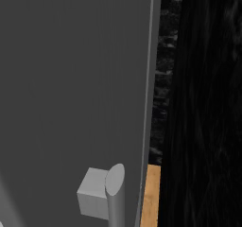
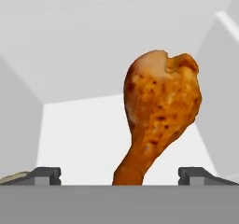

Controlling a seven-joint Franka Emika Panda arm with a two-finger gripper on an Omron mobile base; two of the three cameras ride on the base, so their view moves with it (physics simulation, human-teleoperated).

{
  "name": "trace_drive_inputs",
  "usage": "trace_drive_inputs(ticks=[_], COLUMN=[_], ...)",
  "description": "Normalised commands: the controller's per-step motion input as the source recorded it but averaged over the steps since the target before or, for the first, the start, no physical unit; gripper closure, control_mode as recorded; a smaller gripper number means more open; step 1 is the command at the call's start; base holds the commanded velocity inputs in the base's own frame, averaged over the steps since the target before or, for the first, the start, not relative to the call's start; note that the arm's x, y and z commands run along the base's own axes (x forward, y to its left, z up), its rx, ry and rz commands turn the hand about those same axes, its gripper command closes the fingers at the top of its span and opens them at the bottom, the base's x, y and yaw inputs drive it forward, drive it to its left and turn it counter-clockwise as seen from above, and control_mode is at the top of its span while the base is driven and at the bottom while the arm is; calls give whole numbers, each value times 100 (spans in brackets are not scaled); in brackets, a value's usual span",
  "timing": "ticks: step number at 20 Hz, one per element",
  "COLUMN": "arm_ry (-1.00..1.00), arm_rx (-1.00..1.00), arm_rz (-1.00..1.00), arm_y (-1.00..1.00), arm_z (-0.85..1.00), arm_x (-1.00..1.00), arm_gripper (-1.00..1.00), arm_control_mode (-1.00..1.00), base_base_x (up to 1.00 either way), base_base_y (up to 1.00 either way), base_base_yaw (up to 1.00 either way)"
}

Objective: Place one garlic and one chicken drumstick in each tupperware on the nearby counter, to pack two identical lunches.

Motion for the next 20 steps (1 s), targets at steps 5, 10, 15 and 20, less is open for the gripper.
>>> trace_drive_inputs(ticks=[5, 10, 15, 20], arm_ry=[0, 1, 3, 6], arm_rx=[0, 0, 2, 0], arm_rz=[0, -3, -12, -7], arm_y=[-1, -10, -27, -2], arm_z=[-36, 4, 0, 0], arm_x=[0, 14, 13, 33], arm_gripper=[-100, -100, -100, -100], arm_control_mode=[-100, -100, -100, -100], base_base_x=[0, 0, 0, 0], base_base_y=[0, 0, 0, 0], base_base_yaw=[0, 0, 0, 0])
